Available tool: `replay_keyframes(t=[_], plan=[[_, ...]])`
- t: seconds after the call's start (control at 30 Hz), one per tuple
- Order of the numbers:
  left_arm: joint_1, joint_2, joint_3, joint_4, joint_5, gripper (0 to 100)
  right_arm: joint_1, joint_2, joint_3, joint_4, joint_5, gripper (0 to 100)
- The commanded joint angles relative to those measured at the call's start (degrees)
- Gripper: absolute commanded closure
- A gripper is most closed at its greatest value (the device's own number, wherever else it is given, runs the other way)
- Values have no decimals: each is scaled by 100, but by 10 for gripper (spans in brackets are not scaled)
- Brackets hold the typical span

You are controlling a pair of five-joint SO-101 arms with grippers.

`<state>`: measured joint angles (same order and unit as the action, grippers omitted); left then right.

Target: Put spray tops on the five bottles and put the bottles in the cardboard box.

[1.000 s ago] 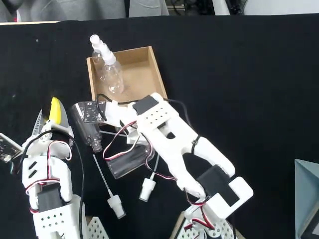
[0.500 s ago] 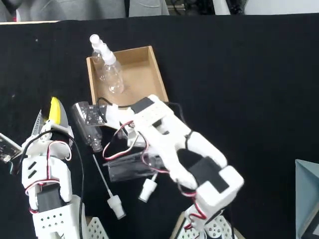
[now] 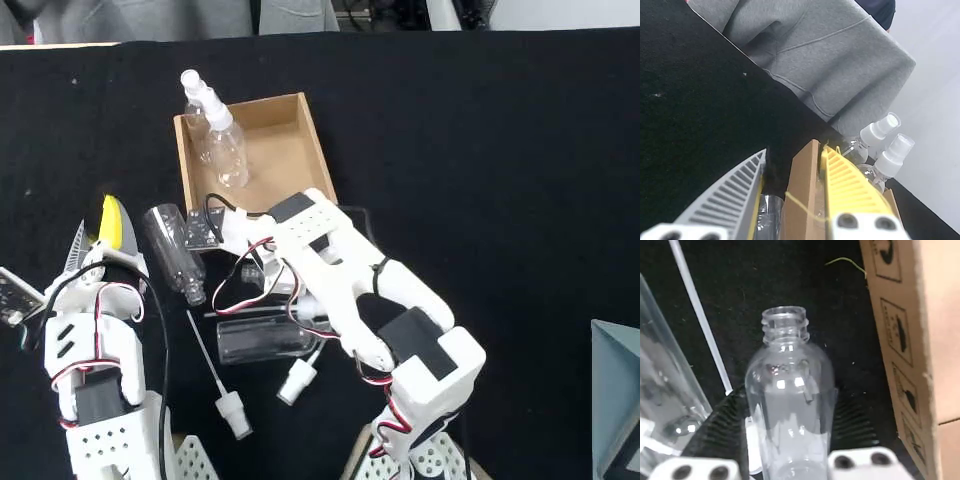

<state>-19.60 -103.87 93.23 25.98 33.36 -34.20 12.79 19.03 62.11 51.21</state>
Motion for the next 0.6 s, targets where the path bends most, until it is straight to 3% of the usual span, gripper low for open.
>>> replay_keyframes(t=[0.0,0.57], plan=[[-40,-53,-242,-149,44,841,229,-224,-259,97,18,949],[-31,-53,-233,-149,44,841,571,-2070,-242,949,-1055,948]])
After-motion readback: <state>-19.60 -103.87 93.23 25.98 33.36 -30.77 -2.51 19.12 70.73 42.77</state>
